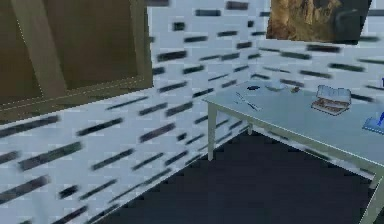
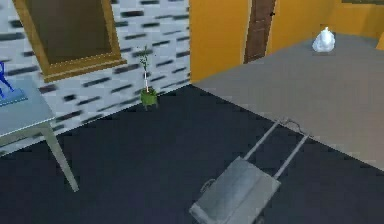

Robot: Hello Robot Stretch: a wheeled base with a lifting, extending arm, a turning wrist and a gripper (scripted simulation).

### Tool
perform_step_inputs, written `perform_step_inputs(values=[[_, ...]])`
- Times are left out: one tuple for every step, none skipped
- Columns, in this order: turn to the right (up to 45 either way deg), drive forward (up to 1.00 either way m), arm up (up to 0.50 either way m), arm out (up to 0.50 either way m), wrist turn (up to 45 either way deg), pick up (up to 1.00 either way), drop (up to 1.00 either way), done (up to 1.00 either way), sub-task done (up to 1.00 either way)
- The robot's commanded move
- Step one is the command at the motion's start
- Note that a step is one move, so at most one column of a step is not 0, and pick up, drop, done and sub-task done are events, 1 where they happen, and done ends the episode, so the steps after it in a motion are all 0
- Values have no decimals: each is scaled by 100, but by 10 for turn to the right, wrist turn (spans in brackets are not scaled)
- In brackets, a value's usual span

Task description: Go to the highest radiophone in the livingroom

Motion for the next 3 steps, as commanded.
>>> perform_step_inputs(values=[[120, 0, 0, 0, 0, 0, 0, 0, 0], [0, 100, 0, 0, 0, 0, 0, 0, 0], [90, 0, 0, 0, 0, 0, 0, 0, 0]])
